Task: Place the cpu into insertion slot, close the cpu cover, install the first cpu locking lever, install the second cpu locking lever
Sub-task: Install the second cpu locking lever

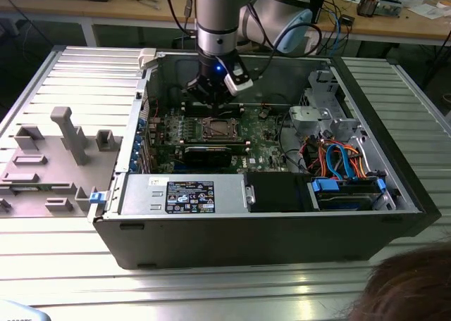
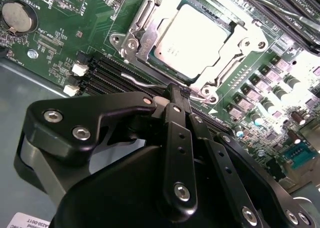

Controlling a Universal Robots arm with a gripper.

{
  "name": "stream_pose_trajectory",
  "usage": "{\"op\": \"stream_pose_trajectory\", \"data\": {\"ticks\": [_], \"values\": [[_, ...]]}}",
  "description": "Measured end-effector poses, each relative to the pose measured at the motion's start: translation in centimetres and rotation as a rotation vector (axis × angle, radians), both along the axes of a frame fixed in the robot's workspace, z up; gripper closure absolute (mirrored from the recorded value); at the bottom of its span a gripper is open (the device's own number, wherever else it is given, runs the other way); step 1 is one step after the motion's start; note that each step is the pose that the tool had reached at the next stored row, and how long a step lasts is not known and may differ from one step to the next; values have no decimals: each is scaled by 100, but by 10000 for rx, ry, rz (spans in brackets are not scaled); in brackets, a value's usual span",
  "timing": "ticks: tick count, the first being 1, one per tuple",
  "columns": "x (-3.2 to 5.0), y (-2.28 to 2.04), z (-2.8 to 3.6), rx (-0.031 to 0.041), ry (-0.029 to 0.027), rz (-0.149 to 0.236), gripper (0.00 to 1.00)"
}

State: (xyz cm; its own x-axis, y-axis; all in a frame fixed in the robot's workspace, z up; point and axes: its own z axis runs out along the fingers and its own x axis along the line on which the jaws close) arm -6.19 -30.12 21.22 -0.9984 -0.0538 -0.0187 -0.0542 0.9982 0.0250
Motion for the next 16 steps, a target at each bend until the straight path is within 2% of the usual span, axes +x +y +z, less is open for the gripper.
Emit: {"op": "stream_pose_trajectory", "data": {"ticks": [16], "values": [[140, 0, -13, 0, 3, 0, 89]]}}
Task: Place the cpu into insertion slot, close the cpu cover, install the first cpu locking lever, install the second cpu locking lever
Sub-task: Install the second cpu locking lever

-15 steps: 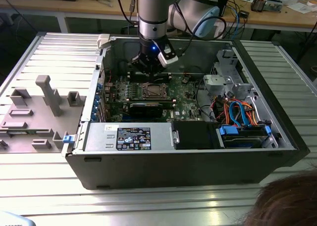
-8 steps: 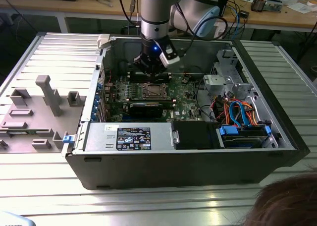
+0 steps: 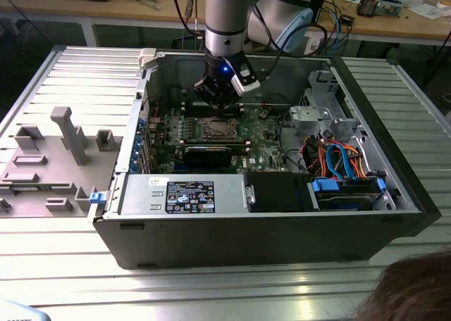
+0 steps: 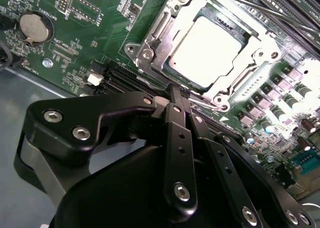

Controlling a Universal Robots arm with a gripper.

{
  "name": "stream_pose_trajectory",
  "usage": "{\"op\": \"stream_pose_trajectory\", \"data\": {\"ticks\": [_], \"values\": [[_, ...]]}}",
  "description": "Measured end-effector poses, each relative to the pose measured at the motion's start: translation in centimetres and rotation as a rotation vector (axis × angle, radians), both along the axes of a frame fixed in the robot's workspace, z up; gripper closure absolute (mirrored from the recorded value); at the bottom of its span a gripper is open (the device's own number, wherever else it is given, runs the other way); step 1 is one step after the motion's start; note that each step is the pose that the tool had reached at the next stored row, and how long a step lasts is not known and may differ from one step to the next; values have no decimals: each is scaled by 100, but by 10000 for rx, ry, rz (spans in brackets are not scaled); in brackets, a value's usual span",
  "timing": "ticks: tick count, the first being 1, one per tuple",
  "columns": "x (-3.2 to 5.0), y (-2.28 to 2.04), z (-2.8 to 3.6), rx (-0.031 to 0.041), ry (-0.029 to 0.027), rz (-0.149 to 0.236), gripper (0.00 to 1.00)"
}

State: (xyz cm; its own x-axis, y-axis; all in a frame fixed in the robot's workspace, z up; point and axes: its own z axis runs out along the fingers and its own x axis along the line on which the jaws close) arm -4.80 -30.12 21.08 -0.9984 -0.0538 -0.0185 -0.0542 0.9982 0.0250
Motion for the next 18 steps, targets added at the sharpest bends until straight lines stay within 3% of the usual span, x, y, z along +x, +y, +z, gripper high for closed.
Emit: {"op": "stream_pose_trajectory", "data": {"ticks": [18], "values": [[157, 0, -9, -1, 4, 0, 89]]}}
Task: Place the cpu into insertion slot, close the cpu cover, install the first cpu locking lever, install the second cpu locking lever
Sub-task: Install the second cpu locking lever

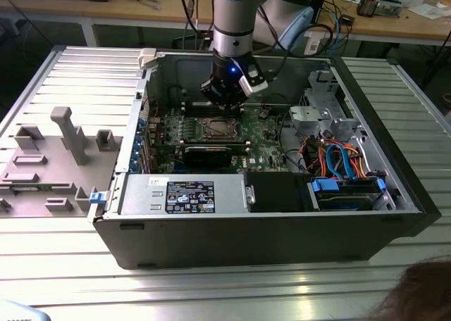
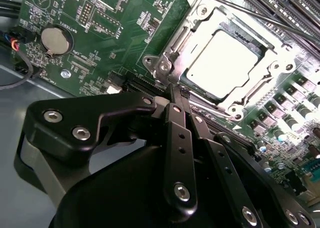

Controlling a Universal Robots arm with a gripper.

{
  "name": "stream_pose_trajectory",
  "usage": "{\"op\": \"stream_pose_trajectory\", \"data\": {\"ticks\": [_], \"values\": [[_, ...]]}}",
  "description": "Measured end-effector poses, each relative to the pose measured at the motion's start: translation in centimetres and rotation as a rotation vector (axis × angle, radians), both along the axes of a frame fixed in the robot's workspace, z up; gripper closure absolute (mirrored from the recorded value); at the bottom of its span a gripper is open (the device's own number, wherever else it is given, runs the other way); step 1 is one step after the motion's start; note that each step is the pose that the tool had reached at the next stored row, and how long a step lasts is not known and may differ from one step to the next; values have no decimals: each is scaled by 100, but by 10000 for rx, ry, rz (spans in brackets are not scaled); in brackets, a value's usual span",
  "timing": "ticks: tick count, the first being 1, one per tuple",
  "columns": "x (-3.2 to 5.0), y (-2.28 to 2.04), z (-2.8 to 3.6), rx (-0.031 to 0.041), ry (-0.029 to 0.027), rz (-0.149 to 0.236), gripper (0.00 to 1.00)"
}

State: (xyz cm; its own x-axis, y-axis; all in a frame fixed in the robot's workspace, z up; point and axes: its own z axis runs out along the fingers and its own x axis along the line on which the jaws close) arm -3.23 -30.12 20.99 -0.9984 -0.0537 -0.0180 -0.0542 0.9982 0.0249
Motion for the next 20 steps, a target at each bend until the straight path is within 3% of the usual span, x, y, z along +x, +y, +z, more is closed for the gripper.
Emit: {"op": "stream_pose_trajectory", "data": {"ticks": [11, 14, 17, 20], "values": [[59, -1, -4, 2, -3, 0, 89], [-4, -2, -4, 2, -5, 2, 89], [-157, -2, -4, 1, -27, -1, 89], [-192, 0, -5, 2, -27, 10, 89]]}}
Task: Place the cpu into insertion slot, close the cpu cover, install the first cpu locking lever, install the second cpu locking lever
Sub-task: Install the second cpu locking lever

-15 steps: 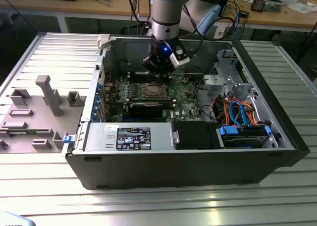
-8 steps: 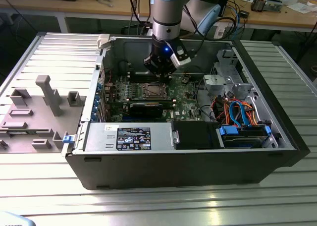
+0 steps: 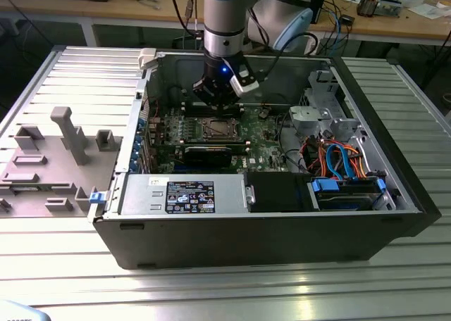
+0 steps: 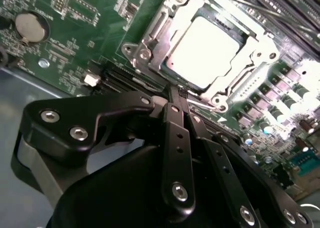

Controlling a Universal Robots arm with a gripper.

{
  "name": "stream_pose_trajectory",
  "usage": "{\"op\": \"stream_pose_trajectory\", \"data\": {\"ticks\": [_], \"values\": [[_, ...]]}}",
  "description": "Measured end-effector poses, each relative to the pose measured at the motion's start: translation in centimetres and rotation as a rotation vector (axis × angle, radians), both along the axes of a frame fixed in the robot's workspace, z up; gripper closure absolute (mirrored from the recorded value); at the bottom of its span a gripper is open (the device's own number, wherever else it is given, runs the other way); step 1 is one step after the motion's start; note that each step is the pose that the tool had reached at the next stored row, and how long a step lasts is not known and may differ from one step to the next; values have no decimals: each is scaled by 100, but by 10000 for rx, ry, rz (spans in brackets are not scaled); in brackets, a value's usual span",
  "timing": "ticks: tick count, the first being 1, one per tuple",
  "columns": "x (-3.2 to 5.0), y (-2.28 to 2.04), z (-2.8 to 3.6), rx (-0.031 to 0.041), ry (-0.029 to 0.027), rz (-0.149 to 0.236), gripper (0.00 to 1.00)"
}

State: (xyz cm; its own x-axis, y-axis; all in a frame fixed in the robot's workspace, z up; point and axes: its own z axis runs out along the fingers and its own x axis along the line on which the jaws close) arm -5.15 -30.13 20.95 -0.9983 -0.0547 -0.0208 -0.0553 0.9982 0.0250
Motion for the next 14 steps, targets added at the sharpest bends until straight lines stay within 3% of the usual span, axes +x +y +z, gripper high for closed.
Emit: {"op": "stream_pose_trajectory", "data": {"ticks": [8, 14], "values": [[-2, 36, -2, 0, 0, 23, 89], [27, 36, -28, -2, 1, 22, 89]]}}
